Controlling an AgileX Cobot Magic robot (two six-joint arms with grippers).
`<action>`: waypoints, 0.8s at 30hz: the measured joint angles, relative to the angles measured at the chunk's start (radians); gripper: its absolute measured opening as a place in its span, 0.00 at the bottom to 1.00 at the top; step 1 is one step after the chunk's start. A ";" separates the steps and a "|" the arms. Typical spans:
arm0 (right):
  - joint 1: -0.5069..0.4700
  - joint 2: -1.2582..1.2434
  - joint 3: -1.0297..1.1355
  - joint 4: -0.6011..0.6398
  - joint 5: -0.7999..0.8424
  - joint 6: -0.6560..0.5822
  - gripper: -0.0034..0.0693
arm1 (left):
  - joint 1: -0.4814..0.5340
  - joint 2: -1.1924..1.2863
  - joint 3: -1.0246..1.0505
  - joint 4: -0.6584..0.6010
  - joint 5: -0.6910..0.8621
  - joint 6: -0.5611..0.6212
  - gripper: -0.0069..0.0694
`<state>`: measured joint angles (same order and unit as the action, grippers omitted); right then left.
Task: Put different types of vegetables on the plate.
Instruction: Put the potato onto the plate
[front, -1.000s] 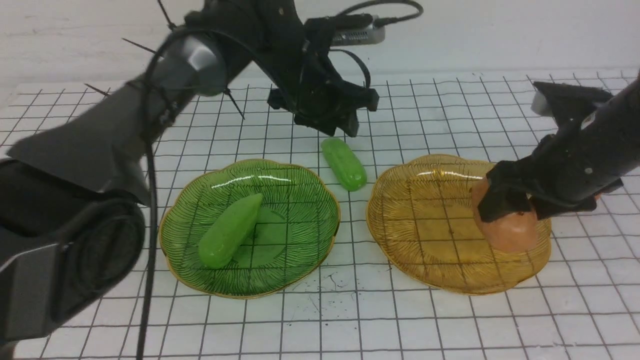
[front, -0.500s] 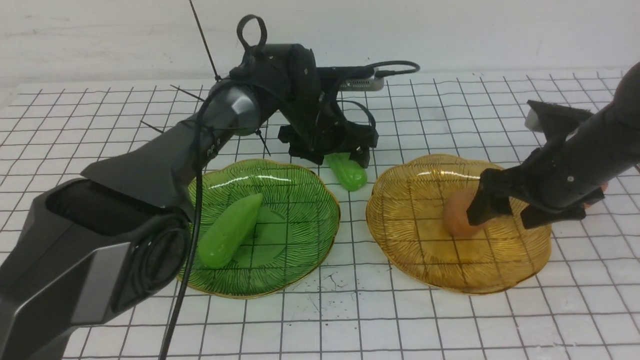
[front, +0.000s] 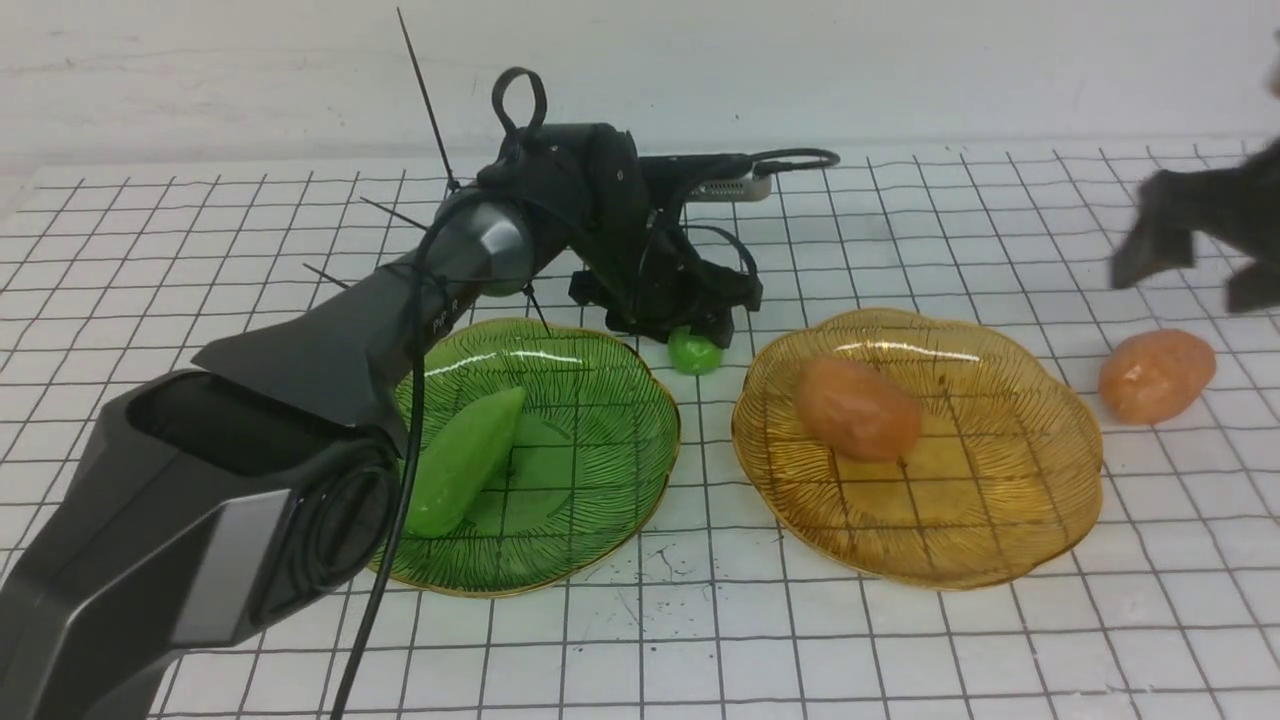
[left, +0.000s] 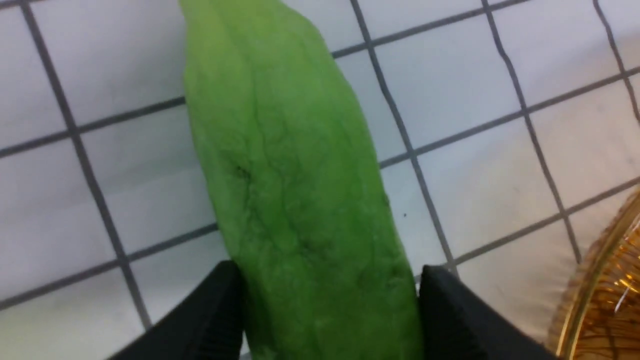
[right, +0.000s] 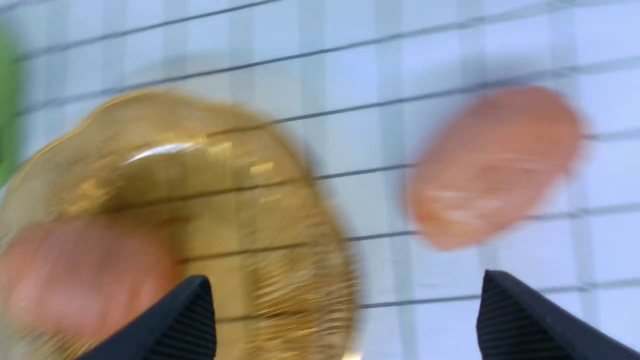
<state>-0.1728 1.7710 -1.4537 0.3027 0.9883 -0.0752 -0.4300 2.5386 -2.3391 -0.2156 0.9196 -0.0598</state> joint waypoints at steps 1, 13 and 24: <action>-0.025 0.013 -0.001 0.012 0.001 0.005 0.94 | 0.000 0.000 0.000 -0.001 0.005 0.002 0.60; -0.179 0.180 -0.006 0.202 -0.051 -0.016 0.93 | 0.000 -0.224 -0.082 0.171 0.306 0.137 0.60; -0.179 0.282 -0.007 0.363 -0.165 -0.081 0.93 | 0.000 -0.498 0.242 0.233 0.320 0.131 0.60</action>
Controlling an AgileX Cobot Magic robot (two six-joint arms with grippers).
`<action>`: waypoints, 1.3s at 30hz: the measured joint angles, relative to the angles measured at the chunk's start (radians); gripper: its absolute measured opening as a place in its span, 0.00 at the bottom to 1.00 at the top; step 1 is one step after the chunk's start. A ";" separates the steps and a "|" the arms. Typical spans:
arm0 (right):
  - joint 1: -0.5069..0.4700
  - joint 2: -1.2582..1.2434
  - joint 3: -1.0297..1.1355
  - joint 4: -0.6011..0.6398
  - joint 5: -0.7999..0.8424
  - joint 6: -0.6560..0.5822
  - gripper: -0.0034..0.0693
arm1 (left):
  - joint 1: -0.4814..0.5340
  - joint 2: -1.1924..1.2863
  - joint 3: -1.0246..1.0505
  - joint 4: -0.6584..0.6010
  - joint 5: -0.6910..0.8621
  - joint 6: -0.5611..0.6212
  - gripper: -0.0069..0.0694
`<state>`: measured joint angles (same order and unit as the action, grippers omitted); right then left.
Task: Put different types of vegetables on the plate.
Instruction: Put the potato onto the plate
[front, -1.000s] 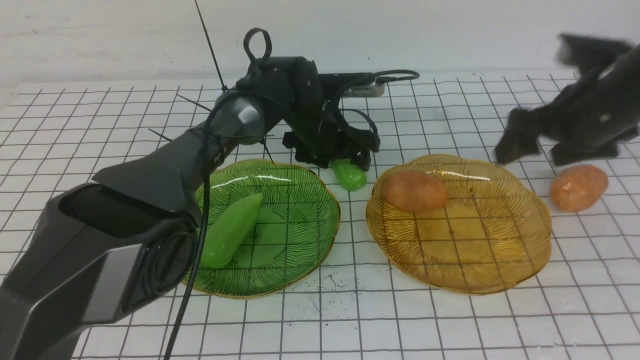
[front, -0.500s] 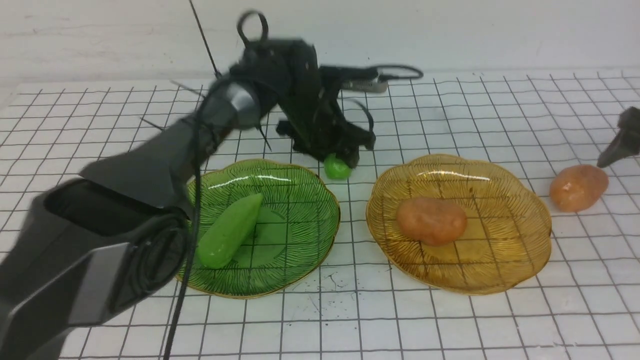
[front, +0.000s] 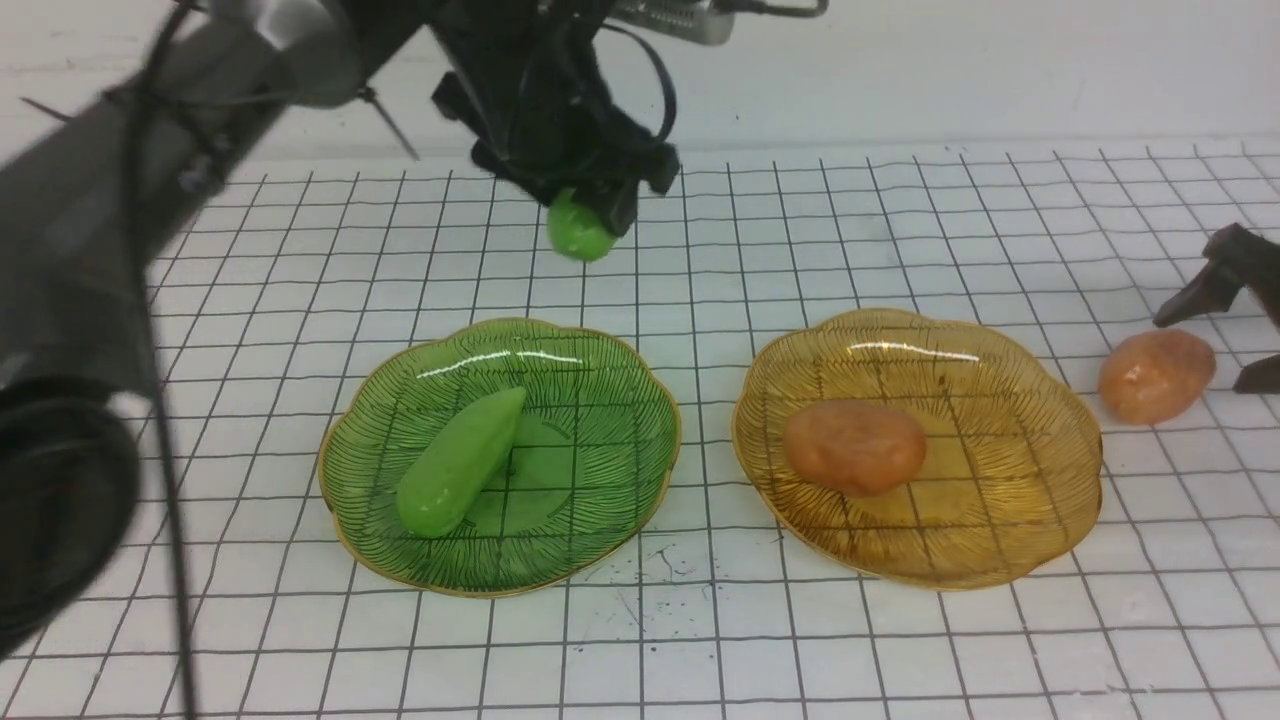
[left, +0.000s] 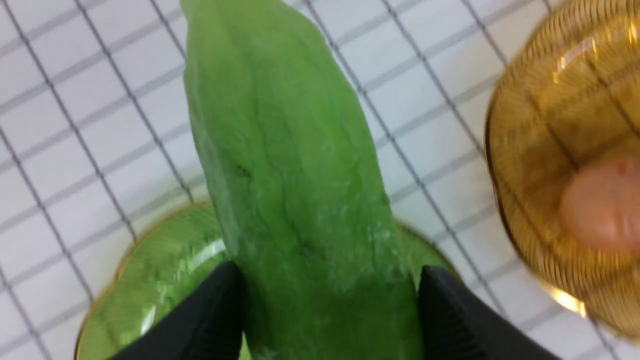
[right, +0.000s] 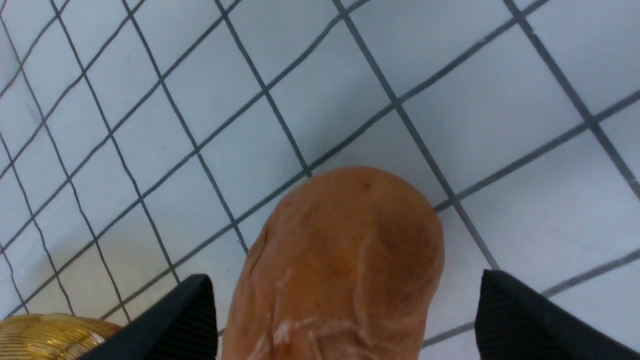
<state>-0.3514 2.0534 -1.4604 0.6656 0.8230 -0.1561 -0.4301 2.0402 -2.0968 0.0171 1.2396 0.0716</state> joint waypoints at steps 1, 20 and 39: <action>0.000 0.009 -0.001 0.007 -0.001 -0.010 0.93 | 0.000 -0.038 0.065 0.010 0.000 -0.007 0.60; 0.002 -0.034 -0.006 0.167 0.087 -0.232 0.46 | 0.224 -0.413 0.796 -0.054 -0.156 -0.050 0.60; 0.345 -0.149 -0.007 -0.255 0.239 -0.138 0.53 | 0.091 -0.168 0.799 -0.333 -0.537 0.266 0.60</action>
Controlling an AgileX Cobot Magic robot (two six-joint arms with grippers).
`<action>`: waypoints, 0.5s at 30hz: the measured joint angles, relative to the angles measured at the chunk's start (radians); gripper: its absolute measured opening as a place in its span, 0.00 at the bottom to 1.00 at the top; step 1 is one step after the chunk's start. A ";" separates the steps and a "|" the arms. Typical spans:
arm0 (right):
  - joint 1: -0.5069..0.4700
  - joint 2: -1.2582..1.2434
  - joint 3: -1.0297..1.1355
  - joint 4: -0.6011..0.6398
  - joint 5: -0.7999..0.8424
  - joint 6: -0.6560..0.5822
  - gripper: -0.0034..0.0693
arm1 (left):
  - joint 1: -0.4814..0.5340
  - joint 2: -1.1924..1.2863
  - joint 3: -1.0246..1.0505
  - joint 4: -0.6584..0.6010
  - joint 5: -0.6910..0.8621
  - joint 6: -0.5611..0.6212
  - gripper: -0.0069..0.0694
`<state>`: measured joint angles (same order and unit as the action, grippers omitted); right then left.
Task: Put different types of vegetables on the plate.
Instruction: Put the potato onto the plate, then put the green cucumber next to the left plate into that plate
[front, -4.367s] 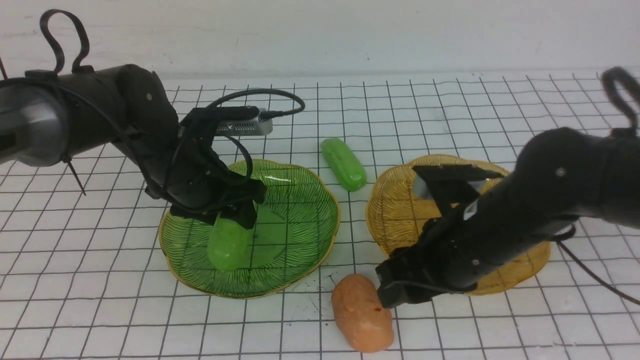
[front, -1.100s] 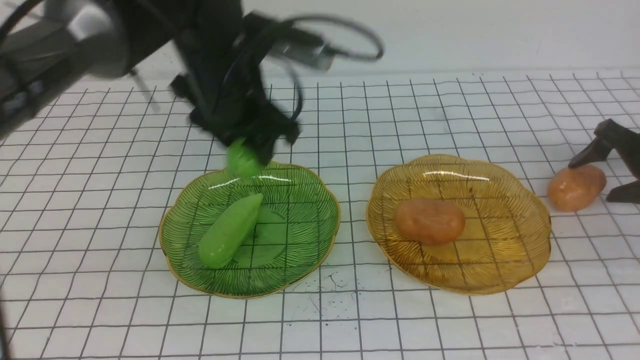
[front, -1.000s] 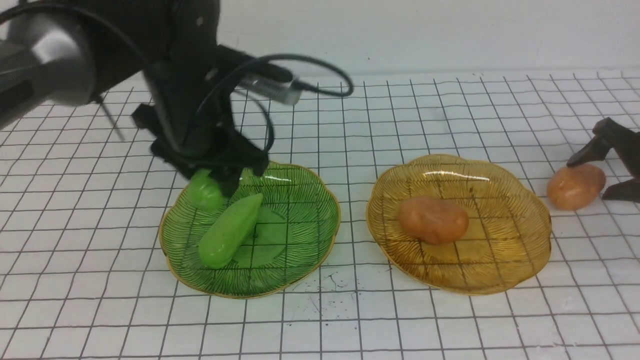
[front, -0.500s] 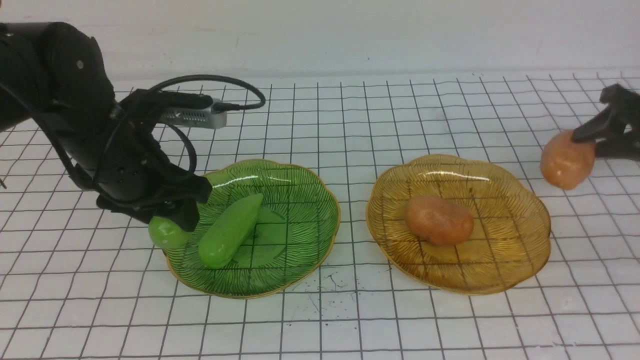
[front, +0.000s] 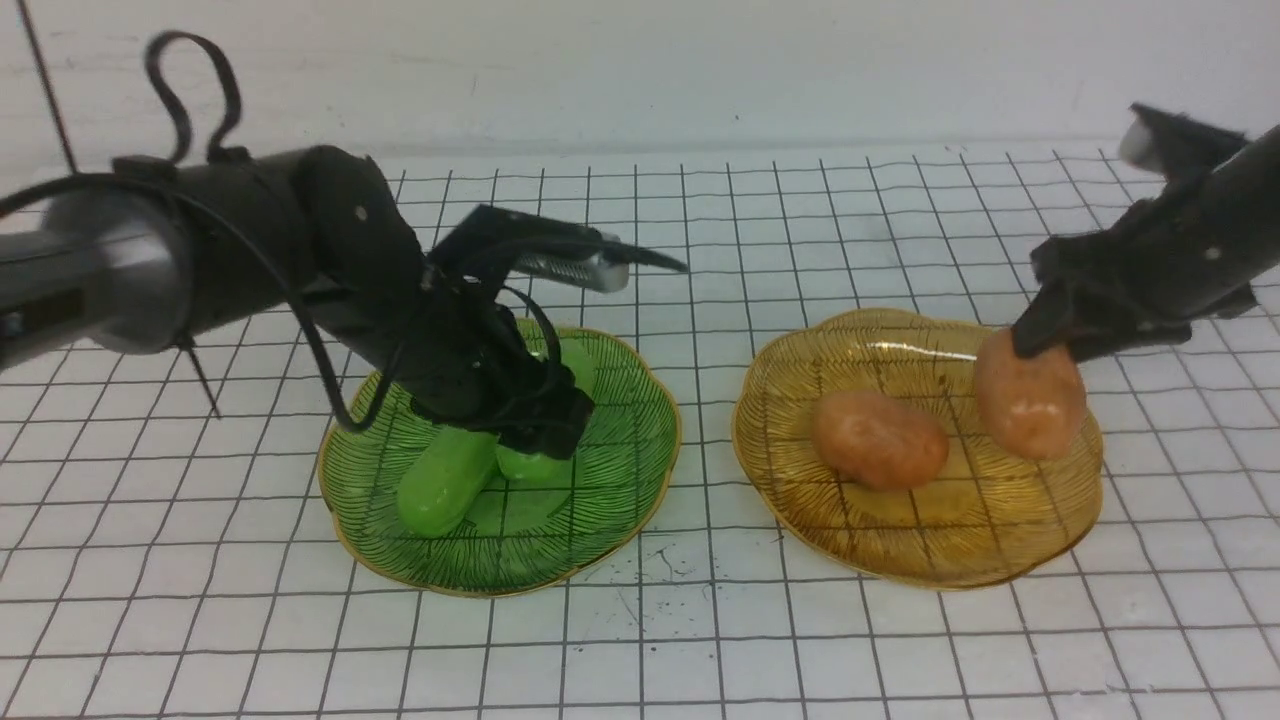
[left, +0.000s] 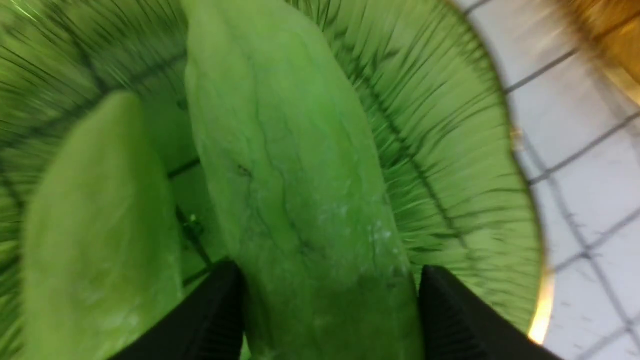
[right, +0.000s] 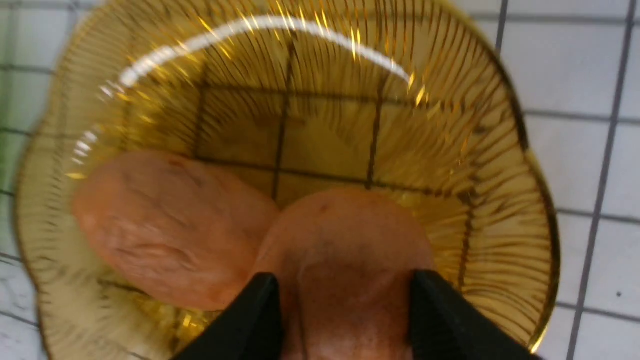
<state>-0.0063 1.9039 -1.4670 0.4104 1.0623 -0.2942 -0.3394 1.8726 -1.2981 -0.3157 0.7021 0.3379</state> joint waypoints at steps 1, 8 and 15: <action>0.006 0.005 0.000 -0.017 0.003 0.015 0.58 | 0.000 0.008 0.000 0.000 -0.001 0.000 0.62; 0.009 -0.003 0.000 -0.085 0.087 0.058 0.82 | 0.000 0.014 -0.004 0.000 0.008 -0.001 0.93; 0.010 -0.142 0.000 -0.141 0.158 0.070 0.77 | 0.000 -0.017 -0.109 0.014 0.166 -0.052 0.94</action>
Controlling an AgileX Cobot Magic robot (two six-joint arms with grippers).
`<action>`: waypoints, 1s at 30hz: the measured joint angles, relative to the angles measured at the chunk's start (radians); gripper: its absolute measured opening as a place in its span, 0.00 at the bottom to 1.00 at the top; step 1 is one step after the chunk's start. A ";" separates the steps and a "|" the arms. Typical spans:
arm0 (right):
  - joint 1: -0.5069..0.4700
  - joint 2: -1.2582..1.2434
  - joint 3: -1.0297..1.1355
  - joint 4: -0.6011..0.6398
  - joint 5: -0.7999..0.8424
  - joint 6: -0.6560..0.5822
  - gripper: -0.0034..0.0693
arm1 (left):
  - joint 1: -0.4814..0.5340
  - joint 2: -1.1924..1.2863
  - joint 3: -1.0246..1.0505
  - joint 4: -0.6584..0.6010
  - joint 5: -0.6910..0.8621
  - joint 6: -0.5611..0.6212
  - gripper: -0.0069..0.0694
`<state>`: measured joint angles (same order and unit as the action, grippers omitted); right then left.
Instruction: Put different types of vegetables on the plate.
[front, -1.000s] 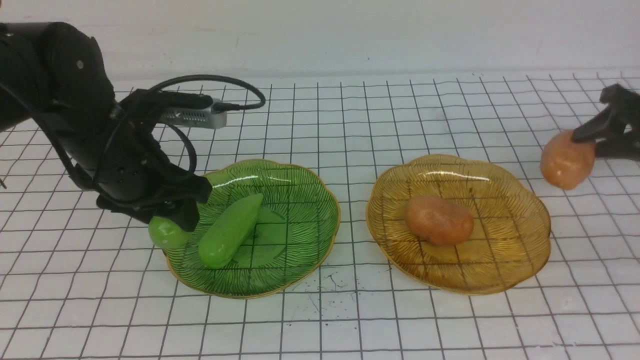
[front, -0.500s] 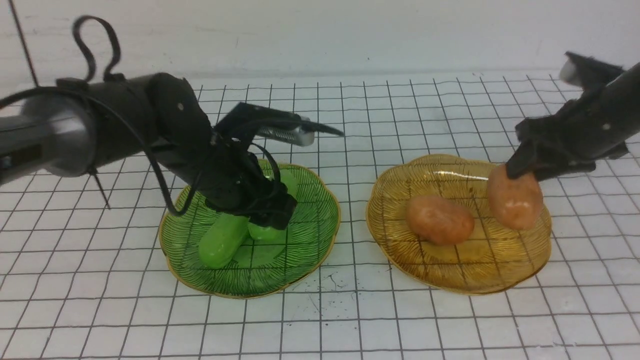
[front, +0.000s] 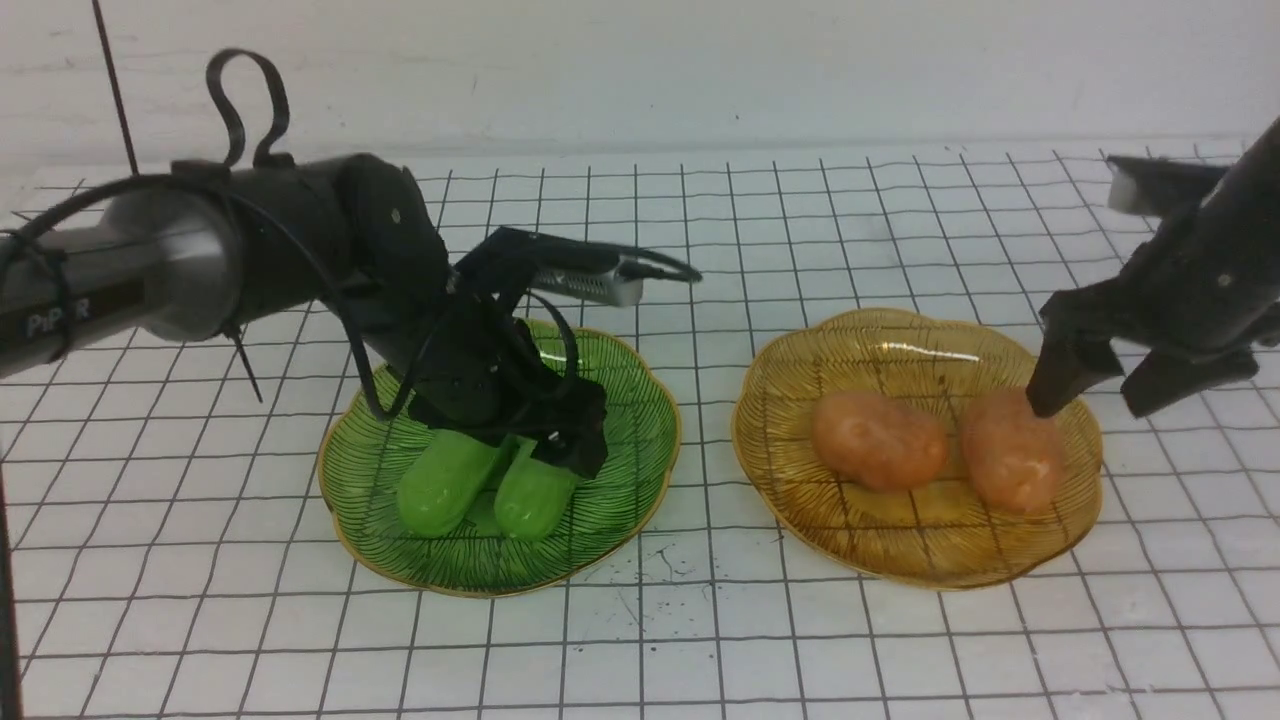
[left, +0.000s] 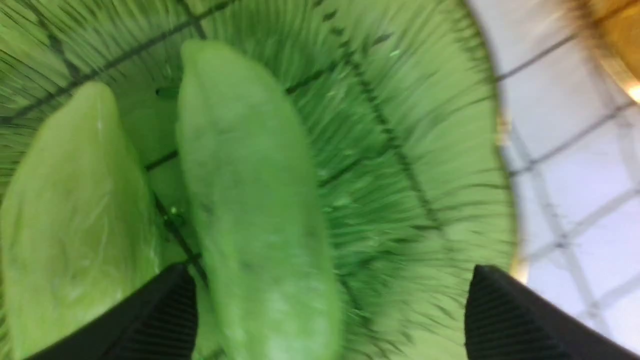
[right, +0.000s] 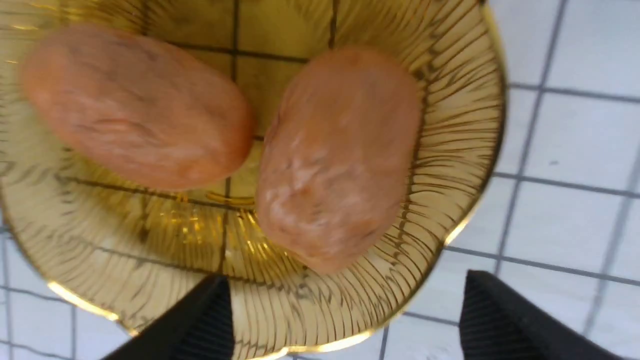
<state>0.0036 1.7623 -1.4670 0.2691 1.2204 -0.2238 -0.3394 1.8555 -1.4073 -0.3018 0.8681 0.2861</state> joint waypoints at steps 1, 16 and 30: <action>0.000 -0.046 0.000 -0.001 0.001 0.000 0.73 | 0.000 -0.007 -0.019 0.004 0.025 -0.013 0.91; 0.000 -1.036 0.236 0.013 -0.289 0.008 0.03 | 0.000 -0.366 -0.061 0.159 0.235 -0.113 0.08; 0.000 -1.771 0.966 0.037 -0.869 0.008 0.03 | 0.000 -1.110 0.542 0.155 -0.171 -0.179 0.08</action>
<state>0.0036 -0.0087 -0.5015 0.3059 0.3513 -0.2159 -0.3394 0.7453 -0.8651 -0.1468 0.6971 0.1074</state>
